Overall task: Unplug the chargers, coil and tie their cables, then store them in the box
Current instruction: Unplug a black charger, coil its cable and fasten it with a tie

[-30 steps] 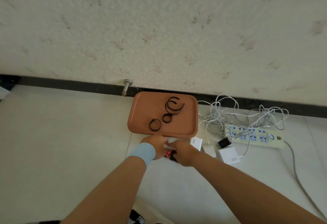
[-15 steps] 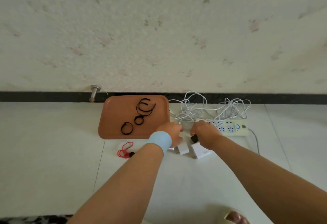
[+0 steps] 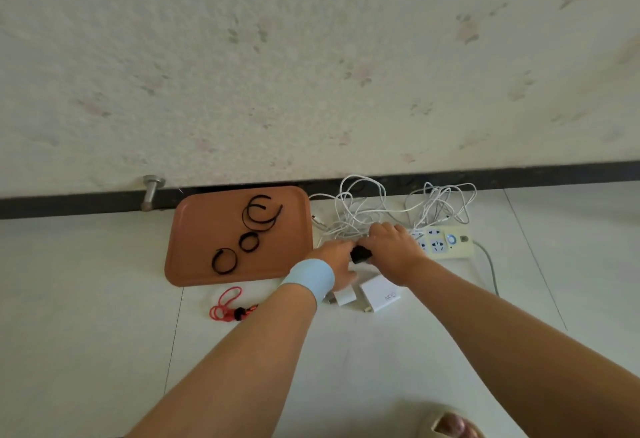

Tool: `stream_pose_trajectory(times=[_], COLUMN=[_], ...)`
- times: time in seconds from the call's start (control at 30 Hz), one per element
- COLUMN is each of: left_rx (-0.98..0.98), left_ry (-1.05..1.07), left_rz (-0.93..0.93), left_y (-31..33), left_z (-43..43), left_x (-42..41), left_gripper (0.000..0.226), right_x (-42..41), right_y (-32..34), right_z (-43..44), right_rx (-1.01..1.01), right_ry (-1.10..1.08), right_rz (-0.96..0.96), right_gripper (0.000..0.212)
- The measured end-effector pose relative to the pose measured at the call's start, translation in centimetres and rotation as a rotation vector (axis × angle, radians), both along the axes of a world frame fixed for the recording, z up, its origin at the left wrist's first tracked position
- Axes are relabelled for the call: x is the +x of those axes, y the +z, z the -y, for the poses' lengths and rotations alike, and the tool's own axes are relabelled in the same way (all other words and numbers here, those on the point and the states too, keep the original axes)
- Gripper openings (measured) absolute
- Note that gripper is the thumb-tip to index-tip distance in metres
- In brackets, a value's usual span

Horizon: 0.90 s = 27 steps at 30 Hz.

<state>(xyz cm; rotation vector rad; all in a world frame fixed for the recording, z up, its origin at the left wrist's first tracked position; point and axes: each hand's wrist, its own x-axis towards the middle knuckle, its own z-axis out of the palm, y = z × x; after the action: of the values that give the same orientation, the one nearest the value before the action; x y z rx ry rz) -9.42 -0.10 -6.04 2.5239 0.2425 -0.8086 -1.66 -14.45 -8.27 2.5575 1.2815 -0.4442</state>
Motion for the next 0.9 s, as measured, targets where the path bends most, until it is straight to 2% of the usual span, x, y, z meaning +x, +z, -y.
stream_pose_trajectory(times=[0.17,0.3,0.47,0.63,0.73,0.9], left_rx=[-0.116,-0.094,-0.007,-0.035,-0.021,-0.023], left_ry=[0.149,0.146,0.051,0.116,0.097,0.108], left_rz=[0.165,0.254,0.277,0.390,0.458,0.499], left_y=[4.0,8.6,14.3,21.4,25.6,30.2], left_z=[-0.7,-1.2,-1.4,-1.2,-1.0,-1.4], left_x=[0.0,-0.4,-0.8,-1.5,-2.1,-4.1], left_gripper=[0.045,0.043,0.033,0.033,0.030,0.029], right_x=[0.7,0.1,-0.5,-0.7,-1.2,-2.3], right_y=[5.0,9.5,15.6,21.9,25.2,29.9], right_z=[-0.6,-0.6,-0.7,-0.5,-0.5,-0.1], right_rx=[0.148,0.317,0.394,0.352,0.361,0.376], right_ry=[-0.167,-0.351,-0.367,-0.326,-0.347,-0.315], right_rz=[-0.267,-0.413,-0.378,-0.244,-0.268,-0.373], right_gripper=[0.041,0.061,0.052,0.010,0.022,0.022])
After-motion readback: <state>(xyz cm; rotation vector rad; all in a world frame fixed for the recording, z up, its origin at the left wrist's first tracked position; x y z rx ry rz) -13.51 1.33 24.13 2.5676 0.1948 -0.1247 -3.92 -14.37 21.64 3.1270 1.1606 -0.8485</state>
